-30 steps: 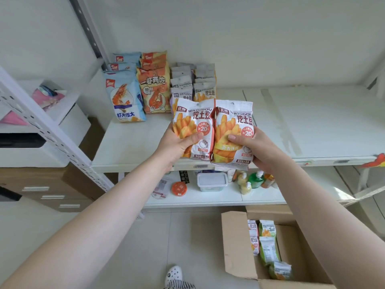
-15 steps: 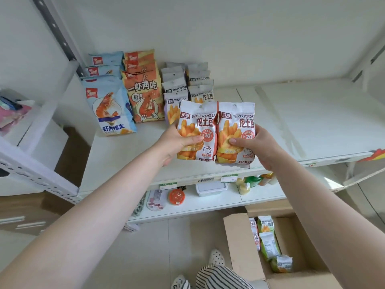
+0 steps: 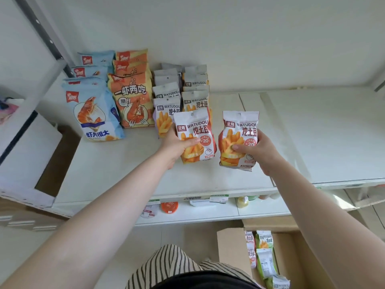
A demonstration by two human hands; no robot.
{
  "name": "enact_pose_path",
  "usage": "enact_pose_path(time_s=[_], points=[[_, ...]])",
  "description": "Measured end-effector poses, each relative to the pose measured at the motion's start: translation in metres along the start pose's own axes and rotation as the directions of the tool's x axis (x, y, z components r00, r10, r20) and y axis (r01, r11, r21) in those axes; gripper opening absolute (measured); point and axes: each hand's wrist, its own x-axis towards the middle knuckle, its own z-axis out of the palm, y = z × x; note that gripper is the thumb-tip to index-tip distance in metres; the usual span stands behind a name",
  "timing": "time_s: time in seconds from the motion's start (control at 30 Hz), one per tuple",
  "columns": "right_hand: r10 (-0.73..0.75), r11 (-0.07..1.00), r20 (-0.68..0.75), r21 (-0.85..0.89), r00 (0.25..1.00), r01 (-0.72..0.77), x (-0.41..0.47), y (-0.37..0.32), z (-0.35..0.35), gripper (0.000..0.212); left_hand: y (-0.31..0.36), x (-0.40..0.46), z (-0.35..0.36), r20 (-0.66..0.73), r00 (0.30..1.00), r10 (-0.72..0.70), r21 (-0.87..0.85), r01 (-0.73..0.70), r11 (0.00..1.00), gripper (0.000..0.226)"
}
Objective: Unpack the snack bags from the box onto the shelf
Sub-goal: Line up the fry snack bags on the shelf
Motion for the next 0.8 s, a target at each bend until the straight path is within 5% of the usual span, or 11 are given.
enact_pose_path(time_s=[0.2, 0.4, 0.53, 0.8], points=[[0.002, 0.998, -0.020, -0.061, 1.000, -0.003, 0.006, 0.025, -0.019, 0.062, -0.012, 0.025, 0.015, 0.155, 0.987, 0.051, 0.103, -0.068, 0.992, 0.071], [0.032, 0.999, 0.013, -0.015, 0.999, -0.032, 0.002, 0.052, -0.021, 0.060, -0.007, 0.052, 0.018, 0.146, 0.985, 0.093, 0.370, -0.142, 0.918, 0.027], [0.017, 1.000, 0.097, -0.014, 0.995, -0.015, -0.004, 0.056, -0.016, 0.062, -0.001, 0.065, 0.023, 0.122, 0.988, 0.093, 0.560, -0.146, 0.816, 0.031], [-0.033, 0.991, 0.113, -0.125, 0.993, 0.047, 0.007, 0.056, 0.022, 0.076, 0.007, 0.071, 0.040, 0.201, 0.977, -0.074, 0.560, -0.053, 0.827, 0.027]])
